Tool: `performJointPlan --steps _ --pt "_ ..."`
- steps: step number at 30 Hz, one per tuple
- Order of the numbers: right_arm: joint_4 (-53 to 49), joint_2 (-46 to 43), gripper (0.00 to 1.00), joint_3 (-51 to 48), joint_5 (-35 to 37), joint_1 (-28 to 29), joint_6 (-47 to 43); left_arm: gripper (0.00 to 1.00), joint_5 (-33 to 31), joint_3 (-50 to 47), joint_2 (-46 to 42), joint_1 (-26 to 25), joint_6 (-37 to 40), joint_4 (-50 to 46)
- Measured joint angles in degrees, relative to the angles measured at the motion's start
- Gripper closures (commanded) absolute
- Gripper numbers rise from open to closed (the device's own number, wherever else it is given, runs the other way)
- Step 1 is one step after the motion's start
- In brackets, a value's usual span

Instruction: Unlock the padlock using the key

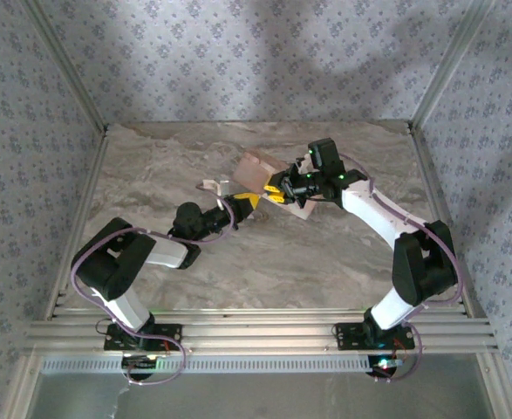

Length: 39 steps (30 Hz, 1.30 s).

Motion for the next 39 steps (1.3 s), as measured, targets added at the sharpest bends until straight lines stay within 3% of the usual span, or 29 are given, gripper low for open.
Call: performJointPlan --steps 20,39 --pt "0.04 0.13 1.0 0.0 0.0 0.24 -0.02 1.0 -0.02 0.09 0.09 -0.33 -0.44 0.0" --pt "0.35 0.26 1.0 0.0 1.31 0.07 -0.68 1.0 2.25 3.04 5.42 1.86 -3.04 0.42"
